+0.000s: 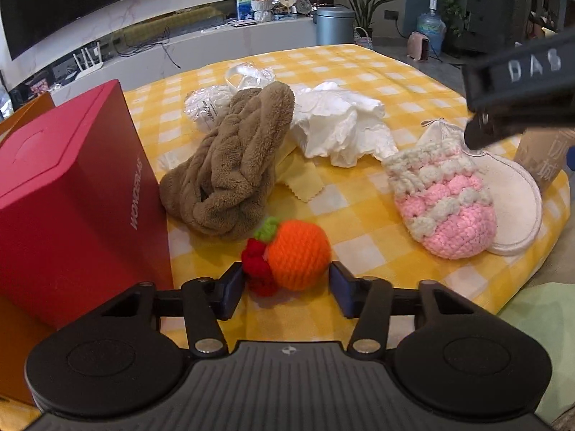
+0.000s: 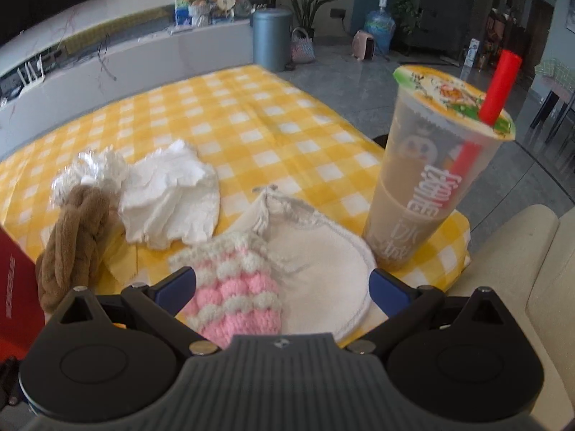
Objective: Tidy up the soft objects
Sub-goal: 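Grasp the pink-and-white crocheted pouch with the right tool while the left tool holds the orange, then carry the crocheted orange and pouch with both tools over the orange box, then release the orange from the left tool while the right tool drops the pouch into the box, then move both open tools from the box to the brown plush and cloth pad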
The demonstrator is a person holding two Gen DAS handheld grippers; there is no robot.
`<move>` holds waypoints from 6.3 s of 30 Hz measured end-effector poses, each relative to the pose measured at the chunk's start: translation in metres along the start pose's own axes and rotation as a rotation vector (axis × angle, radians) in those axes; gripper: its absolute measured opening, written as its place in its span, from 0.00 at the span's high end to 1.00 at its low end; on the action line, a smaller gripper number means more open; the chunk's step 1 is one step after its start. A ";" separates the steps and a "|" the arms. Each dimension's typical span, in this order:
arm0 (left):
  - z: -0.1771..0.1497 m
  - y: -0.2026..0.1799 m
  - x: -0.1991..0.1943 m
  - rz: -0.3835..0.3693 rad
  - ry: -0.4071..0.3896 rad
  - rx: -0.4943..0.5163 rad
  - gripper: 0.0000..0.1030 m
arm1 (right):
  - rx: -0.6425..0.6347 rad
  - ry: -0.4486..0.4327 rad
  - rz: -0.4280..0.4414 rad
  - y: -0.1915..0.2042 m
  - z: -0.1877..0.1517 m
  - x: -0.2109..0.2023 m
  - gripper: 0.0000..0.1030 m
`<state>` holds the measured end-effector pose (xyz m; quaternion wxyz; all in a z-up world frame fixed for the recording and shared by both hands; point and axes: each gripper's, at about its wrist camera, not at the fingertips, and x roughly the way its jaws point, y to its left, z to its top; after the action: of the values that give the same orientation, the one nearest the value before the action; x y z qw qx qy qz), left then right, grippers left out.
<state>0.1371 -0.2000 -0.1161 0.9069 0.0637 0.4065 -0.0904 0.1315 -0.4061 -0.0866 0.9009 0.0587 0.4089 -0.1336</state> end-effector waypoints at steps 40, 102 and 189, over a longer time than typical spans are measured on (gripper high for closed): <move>0.010 0.070 -0.065 -0.240 -0.205 -0.249 0.48 | -0.216 0.144 -0.003 0.054 -0.020 0.068 0.24; 0.039 0.287 -0.174 0.091 -0.325 -0.329 0.48 | -0.267 -0.144 0.729 0.310 -0.005 -0.147 0.34; 0.035 0.239 -0.207 0.167 -0.356 -0.260 0.27 | -0.561 -0.238 0.462 0.233 0.012 -0.144 0.03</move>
<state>0.0781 0.0495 0.0721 0.9693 -0.0372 0.2415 0.0283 0.1166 -0.1581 0.0291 0.9294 -0.1156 0.2983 0.1841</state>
